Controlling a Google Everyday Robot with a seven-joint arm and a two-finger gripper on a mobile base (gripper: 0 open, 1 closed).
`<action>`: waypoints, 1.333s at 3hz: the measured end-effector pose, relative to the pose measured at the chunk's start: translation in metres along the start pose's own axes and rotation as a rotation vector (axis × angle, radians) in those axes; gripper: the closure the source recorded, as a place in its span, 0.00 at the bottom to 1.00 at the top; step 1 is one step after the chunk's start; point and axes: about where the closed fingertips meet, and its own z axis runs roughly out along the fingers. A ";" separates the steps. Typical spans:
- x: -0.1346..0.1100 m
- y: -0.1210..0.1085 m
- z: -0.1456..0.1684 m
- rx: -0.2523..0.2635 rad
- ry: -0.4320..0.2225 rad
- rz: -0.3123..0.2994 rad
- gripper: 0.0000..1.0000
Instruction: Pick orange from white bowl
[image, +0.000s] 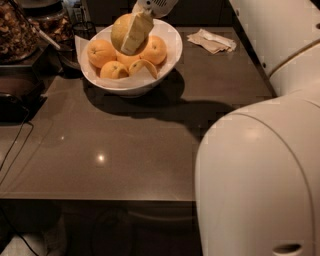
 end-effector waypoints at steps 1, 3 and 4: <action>0.006 0.010 0.015 -0.037 0.025 0.001 1.00; -0.023 0.053 -0.015 0.030 -0.045 0.046 1.00; -0.027 0.087 -0.018 0.058 -0.070 0.093 1.00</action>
Offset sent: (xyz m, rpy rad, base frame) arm -0.0732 0.0135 -0.0009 0.0506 0.0288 -0.0370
